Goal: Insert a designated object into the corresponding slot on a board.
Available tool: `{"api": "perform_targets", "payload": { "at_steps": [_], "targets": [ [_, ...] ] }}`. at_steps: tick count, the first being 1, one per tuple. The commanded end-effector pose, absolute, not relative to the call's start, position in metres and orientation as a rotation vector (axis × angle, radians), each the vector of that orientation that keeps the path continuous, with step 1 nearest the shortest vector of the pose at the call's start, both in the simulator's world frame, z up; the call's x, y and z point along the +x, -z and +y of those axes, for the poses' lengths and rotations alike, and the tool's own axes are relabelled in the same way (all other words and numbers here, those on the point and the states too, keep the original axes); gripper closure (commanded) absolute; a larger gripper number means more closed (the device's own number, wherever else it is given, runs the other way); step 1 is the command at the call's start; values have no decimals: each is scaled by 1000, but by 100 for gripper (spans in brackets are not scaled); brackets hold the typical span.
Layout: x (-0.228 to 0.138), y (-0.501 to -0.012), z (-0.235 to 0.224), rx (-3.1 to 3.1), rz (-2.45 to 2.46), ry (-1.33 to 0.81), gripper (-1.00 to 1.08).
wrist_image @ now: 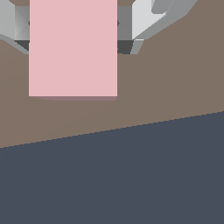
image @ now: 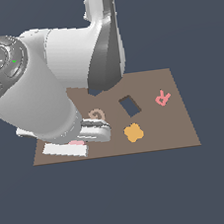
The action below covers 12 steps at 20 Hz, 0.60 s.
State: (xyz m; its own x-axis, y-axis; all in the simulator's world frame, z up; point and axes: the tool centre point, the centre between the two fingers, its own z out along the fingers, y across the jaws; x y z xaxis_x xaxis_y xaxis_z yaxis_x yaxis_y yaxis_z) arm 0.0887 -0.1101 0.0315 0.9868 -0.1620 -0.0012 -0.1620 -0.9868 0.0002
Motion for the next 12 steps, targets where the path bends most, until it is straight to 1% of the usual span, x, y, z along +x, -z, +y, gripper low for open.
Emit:
{"api": "perform_targets", "payload": {
  "at_steps": [1, 6, 12],
  "targets": [
    [85, -33, -91, 3137, -166, 0, 108],
    [71, -35, -47, 3141, 53, 1, 108],
    [41, -37, 8, 3123, 346, 2, 108]
  ]
}}
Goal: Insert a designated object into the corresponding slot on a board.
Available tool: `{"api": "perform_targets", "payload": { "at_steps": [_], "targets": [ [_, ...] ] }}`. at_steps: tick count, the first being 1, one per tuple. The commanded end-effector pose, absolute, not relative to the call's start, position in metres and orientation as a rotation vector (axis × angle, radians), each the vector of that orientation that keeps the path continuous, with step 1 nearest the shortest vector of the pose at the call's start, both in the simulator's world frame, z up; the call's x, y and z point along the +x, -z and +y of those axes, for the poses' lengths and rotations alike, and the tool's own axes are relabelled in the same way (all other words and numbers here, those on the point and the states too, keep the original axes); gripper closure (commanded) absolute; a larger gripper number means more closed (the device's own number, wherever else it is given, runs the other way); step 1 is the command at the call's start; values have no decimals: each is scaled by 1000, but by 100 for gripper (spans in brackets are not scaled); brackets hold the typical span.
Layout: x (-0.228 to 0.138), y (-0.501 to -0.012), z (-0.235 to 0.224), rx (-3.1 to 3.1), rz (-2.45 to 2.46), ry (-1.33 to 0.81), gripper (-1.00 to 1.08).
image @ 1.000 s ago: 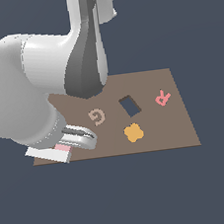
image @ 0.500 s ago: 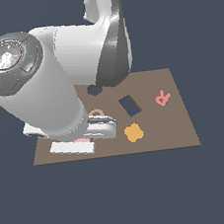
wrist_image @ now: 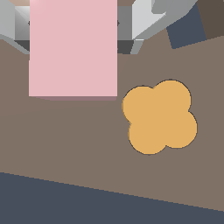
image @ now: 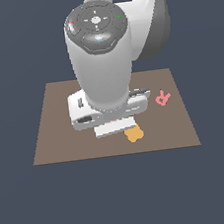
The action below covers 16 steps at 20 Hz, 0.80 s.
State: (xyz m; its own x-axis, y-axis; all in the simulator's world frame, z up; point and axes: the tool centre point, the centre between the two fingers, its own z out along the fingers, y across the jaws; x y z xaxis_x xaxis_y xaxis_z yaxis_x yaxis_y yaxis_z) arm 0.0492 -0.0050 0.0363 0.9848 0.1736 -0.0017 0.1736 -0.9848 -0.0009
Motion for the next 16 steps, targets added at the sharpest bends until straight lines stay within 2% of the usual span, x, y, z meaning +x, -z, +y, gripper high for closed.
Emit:
{"api": "perform_targets", "payload": {
  "at_steps": [1, 8, 16],
  "targets": [
    [36, -38, 15, -3117, -386, -2, 108],
    [7, -39, 50, -3084, -597, -3, 108],
    [-8, -40, 64, -3063, -695, -4, 108]
  ]
}}
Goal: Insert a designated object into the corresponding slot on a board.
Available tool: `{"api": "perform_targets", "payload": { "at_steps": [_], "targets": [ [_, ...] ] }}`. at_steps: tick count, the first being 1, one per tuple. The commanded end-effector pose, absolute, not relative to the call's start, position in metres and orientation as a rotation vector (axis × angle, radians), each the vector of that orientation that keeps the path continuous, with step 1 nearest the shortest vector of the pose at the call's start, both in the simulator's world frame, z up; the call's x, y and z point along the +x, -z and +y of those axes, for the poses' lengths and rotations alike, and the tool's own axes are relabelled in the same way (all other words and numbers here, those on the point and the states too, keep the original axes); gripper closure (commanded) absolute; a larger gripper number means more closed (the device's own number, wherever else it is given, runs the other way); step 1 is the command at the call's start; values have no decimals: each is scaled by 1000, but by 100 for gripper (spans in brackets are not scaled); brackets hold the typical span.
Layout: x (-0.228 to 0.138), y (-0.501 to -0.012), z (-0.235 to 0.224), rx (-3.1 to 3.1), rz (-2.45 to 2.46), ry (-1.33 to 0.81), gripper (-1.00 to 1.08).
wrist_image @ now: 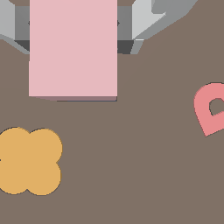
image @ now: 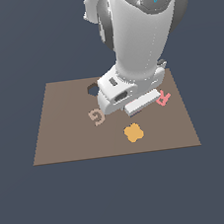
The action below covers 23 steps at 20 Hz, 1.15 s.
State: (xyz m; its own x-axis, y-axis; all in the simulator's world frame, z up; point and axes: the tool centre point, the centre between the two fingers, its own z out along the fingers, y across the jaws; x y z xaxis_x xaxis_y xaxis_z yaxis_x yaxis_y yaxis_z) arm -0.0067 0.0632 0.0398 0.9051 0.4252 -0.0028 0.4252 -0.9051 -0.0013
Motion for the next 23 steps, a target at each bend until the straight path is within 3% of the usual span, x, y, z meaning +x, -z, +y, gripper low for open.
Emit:
{"api": "perform_targets", "payload": {
  "at_steps": [1, 13, 14, 23],
  "targets": [
    [-9, -40, 64, -3063, -697, -4, 108],
    [-8, -30, 63, -3065, -691, -3, 108],
    [-8, -30, 63, -3065, -691, -3, -92],
    [-8, -30, 63, -3065, -691, -3, -92]
  ]
}}
